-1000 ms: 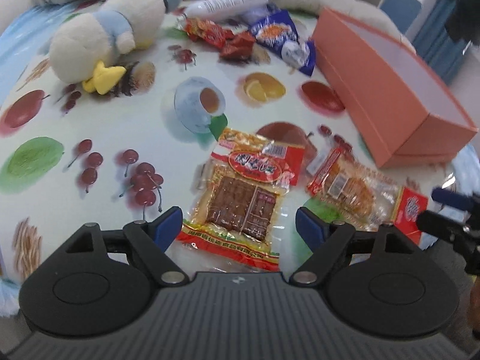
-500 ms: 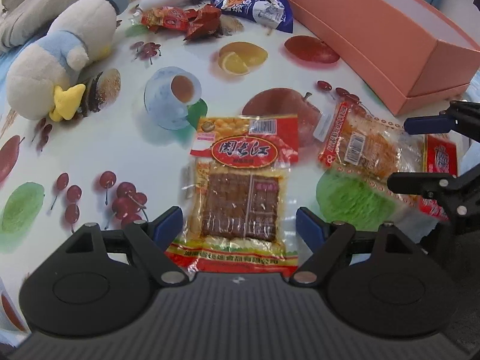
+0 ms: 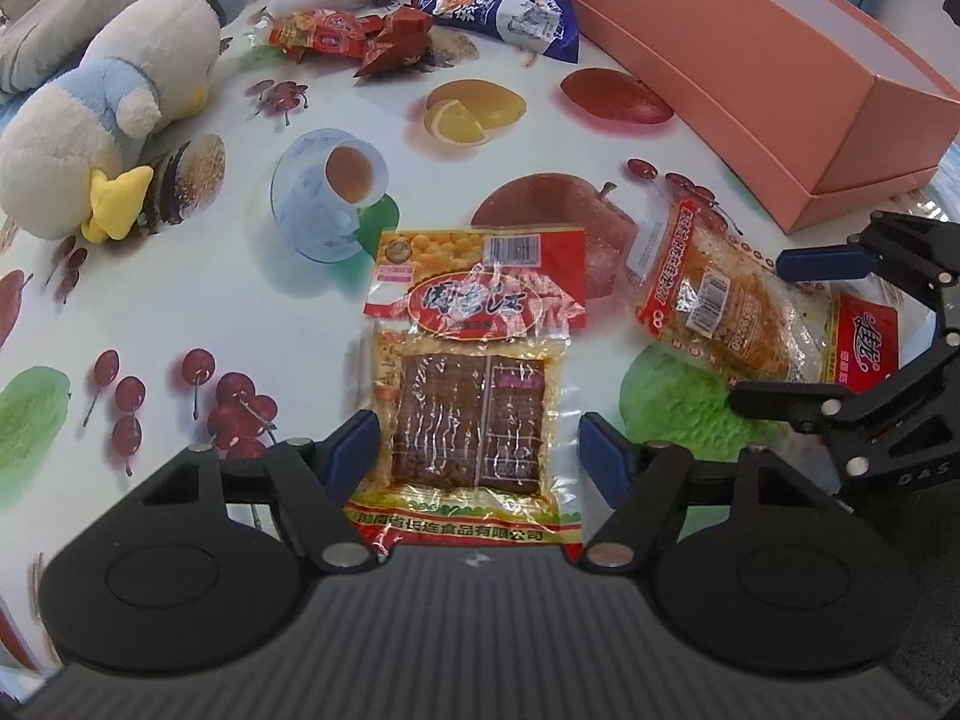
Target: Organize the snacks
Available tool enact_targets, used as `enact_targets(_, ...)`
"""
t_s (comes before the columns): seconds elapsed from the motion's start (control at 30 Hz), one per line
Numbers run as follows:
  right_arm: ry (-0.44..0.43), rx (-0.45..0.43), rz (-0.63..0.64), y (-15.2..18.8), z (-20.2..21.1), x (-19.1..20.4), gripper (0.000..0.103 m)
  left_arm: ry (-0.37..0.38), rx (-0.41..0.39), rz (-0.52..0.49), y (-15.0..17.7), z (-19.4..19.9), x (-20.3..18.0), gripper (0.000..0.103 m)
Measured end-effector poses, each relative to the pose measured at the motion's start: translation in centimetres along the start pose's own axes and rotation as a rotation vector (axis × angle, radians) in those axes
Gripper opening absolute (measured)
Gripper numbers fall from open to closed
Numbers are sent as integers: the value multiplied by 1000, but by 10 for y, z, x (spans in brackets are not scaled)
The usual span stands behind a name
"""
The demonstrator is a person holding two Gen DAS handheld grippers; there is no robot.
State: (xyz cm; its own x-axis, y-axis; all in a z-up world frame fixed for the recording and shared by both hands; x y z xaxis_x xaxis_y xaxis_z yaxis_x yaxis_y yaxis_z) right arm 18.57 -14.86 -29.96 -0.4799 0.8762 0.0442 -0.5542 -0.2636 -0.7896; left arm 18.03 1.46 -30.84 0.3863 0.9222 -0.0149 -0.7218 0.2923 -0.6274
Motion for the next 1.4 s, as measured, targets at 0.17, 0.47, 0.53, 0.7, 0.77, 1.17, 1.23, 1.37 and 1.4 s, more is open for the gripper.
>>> enact_targets(0.17, 4, -14, -11, -3, -3, 1, 82, 4, -6, 10, -1, 1, 0, 74)
enact_targets(0.47, 3, -30, -34, -9, 0, 9, 35, 29, -26, 138, -6, 8, 13, 56)
enact_targets(0.53, 17, -35, -63, -11, 1, 6, 30, 28, -35, 140, -6, 9, 13, 56)
enact_targets(0.7, 29, -47, -96, -17, 6, 9, 27, 35, -53, 142, -5, 10, 9, 56)
enact_targets(0.77, 38, -58, -109, -19, 10, 11, 27, 52, -63, 160, -7, 11, 9, 56)
enact_targets(1.17, 109, -102, -212, -26, 25, 3, 27, 73, -92, 214, -24, 20, 8, 56)
enact_targets(1.23, 117, -110, -212, -28, 28, 3, 27, 70, -106, 231, -28, 23, 8, 57)
enact_targets(1.37, 126, -130, -216, -35, 34, 3, 27, 64, -132, 266, -35, 28, 9, 56)
enact_targets(1.4, 129, -136, -217, -37, 36, 3, 27, 63, -139, 270, -36, 30, 9, 56)
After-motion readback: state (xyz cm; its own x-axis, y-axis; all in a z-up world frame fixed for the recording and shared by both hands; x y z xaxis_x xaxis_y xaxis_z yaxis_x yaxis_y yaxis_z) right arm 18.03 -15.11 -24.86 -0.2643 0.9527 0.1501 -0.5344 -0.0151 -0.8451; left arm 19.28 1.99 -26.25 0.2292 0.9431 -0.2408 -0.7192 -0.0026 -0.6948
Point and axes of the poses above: each gripper's, at about its wrist camera, not at the fingertips, and z roughly against the way its jaws point, x to its left, y to its underside, the point moved 8 cm from there along -z, roughly the way its jaws point, and after that the axes turned 10 degrees about -x, right-handed, at the moved point
